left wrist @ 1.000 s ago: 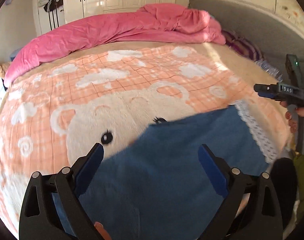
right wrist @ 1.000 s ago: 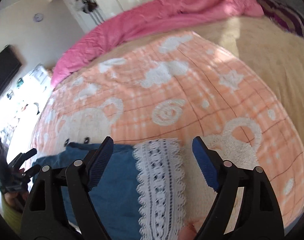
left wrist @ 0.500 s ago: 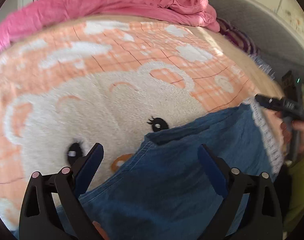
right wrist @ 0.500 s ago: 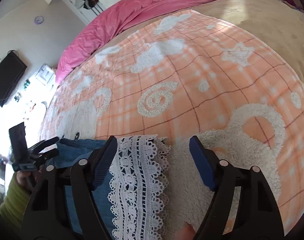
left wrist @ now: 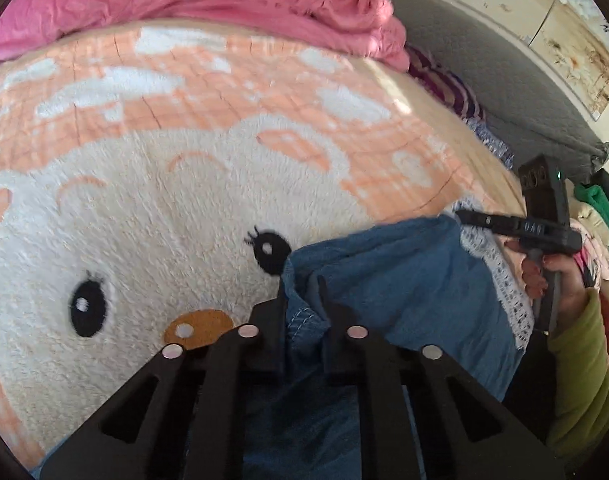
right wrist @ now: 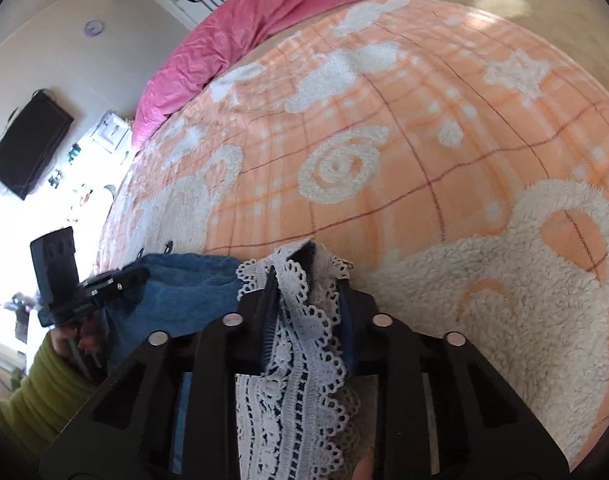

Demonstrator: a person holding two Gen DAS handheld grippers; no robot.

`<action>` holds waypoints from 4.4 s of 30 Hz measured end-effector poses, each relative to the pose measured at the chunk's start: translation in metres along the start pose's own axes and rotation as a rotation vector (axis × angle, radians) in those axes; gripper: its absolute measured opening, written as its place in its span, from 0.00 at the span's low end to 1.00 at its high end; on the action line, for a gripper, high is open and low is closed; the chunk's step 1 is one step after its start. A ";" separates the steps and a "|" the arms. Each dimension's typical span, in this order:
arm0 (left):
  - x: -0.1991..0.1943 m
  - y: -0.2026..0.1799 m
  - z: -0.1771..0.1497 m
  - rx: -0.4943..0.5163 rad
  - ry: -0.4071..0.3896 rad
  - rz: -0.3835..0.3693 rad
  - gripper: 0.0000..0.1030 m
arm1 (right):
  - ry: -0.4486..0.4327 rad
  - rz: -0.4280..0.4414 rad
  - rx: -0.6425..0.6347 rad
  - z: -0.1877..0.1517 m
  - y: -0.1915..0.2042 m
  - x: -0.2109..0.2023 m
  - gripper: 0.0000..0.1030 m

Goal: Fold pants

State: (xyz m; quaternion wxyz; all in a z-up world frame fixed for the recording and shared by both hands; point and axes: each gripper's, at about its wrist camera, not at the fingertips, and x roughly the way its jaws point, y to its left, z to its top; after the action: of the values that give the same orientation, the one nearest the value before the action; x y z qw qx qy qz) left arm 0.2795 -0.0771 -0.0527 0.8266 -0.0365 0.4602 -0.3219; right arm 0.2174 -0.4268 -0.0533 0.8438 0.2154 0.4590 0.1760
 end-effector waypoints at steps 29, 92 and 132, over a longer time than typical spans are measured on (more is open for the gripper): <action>-0.080 0.002 -0.023 -0.189 -0.267 0.273 0.58 | -0.303 -0.235 -0.003 0.012 0.013 -0.068 0.69; -0.207 0.005 -0.158 -0.292 -0.340 0.446 0.82 | -0.229 -0.389 -0.084 -0.103 0.095 -0.110 0.51; -0.139 -0.028 -0.103 -0.151 -0.250 0.326 0.95 | -0.325 -0.416 -0.132 -0.094 0.121 -0.042 0.91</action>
State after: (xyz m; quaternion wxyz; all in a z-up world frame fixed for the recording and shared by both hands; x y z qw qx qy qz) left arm 0.1337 0.0038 0.0007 0.9132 -0.0629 0.3768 -0.1417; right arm 0.1034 -0.3263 -0.0063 0.9366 0.0865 0.3393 -0.0087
